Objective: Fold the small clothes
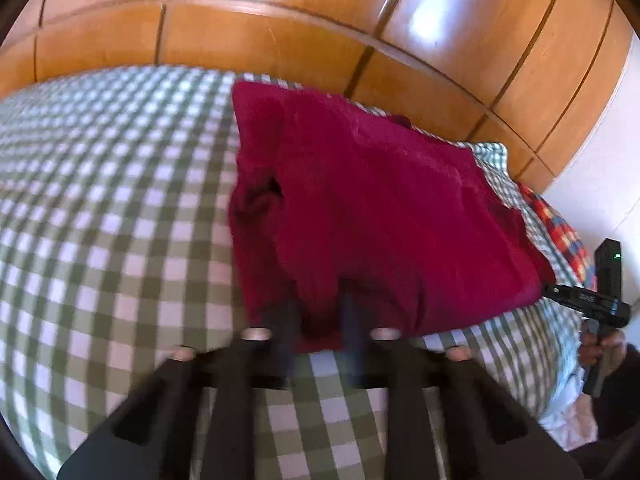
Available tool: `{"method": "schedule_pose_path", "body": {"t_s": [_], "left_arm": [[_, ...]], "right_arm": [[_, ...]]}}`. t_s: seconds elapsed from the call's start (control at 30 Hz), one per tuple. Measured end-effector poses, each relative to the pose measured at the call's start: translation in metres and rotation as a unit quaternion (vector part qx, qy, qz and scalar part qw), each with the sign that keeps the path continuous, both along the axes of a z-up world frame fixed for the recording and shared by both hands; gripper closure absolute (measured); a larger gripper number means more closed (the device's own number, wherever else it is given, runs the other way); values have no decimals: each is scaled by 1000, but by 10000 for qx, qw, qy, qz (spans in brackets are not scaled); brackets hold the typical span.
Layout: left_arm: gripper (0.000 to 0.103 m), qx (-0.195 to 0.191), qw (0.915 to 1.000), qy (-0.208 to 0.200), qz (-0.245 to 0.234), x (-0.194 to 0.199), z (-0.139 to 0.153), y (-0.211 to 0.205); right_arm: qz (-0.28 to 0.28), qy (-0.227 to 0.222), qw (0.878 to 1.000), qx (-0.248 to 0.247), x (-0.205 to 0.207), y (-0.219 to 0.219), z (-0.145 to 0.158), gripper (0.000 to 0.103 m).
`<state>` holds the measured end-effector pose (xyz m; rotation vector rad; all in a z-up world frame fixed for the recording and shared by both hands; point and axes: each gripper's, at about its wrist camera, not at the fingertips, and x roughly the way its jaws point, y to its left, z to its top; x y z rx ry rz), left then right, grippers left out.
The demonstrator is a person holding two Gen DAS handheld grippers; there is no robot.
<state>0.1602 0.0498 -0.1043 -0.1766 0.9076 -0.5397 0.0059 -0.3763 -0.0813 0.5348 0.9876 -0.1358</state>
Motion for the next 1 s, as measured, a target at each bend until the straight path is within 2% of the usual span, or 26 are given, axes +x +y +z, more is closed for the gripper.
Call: {"method": "schedule_pose_path", "body": {"t_s": [0.17, 0.27, 0.33, 0.47, 0.53, 0.57, 0.63, 0.67, 0.7, 0.77, 1.0], "left_arm": [[96, -510, 9986, -57, -121, -29, 17, 26], [97, -702, 9971, -48, -282, -60, 27, 45], [97, -692, 9969, 68, -374, -85, 23, 51], [96, -448, 9974, 337, -453, -131, 3, 54], [96, -566, 9965, 475, -380, -146, -3, 56], [96, -638, 9961, 487, -357, -147, -2, 57], [94, -834, 9954, 411, -240, -144, 7, 62], [89, -936, 9947, 375, -204, -138, 12, 64], [84, -1023, 9941, 321, -139, -132, 18, 65], [61, -1090, 9936, 283, -39, -120, 23, 67], [60, -1223, 9920, 320, 23, -68, 25, 50]], "right_arm": [[248, -111, 9992, -290, -8, 5, 25, 85], [607, 36, 9972, -441, -27, 12, 30, 85], [848, 222, 9947, -535, -43, 19, 25, 85], [960, 455, 9935, -401, -67, 28, 12, 85], [876, 434, 9947, -333, -68, 26, 11, 73], [806, 400, 9955, -291, -68, 23, 12, 71], [589, 255, 9976, -264, -69, 12, 18, 49], [524, 190, 9981, -244, -67, 8, 21, 47], [450, 130, 9986, -227, -64, 4, 23, 47], [314, 39, 9993, -210, -52, -1, 24, 47], [31, 57, 9996, -267, -1, -11, 12, 50]]}}
